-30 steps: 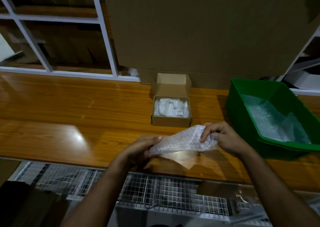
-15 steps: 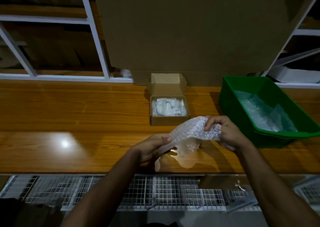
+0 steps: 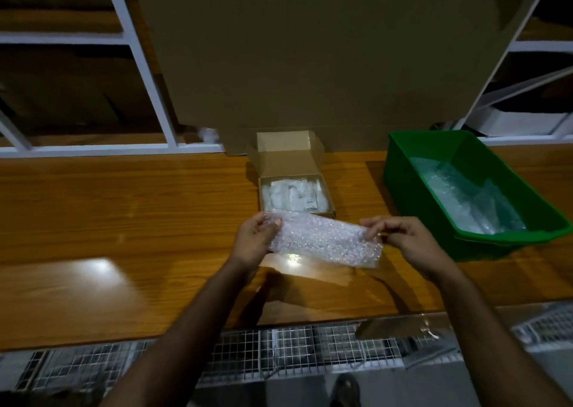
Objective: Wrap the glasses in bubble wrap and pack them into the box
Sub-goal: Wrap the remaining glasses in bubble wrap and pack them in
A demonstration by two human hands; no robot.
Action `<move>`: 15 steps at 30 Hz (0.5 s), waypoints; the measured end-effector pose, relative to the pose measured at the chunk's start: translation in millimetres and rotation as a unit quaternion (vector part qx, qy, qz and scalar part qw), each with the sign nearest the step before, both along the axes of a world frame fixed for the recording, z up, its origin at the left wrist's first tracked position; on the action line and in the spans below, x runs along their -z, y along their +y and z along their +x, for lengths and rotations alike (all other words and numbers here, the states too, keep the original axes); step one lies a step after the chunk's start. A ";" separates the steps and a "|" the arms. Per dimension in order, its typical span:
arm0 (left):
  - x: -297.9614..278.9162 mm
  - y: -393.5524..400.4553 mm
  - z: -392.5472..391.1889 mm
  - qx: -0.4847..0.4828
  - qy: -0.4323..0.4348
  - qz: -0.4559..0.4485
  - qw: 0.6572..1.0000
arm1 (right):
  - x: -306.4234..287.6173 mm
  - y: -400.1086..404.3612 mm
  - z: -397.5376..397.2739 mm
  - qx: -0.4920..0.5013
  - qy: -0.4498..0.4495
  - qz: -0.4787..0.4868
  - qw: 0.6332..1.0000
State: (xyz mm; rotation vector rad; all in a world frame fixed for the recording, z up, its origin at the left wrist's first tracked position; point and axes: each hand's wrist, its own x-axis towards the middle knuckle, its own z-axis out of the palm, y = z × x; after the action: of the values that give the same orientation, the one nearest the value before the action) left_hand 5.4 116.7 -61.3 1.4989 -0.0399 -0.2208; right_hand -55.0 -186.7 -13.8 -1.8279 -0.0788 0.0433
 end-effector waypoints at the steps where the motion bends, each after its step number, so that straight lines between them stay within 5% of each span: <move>1: -1.4 -2.2 2.6 -0.010 -0.013 0.008 1.000 | -3.9 1.6 6.9 0.027 -0.012 0.008 1.000; 3: -5.6 -8.6 4.3 -0.018 -0.026 0.022 0.999 | -12.6 12.9 24.5 0.028 -0.041 -0.025 0.998; 9: -15.1 -18.8 10.2 -0.010 -0.015 0.021 1.000 | -1.9 52.3 81.0 -0.201 0.016 -0.243 0.949; 15: -2.7 -11.7 20.5 -0.124 -0.009 0.053 0.991 | 16.6 14.3 97.4 -0.248 0.106 -0.056 0.961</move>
State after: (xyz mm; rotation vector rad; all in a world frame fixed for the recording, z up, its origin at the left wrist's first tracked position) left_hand 25.8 105.0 -58.6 1.5955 0.1460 -0.0088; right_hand 42.3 -172.3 -30.4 -1.8652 -0.3886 0.6068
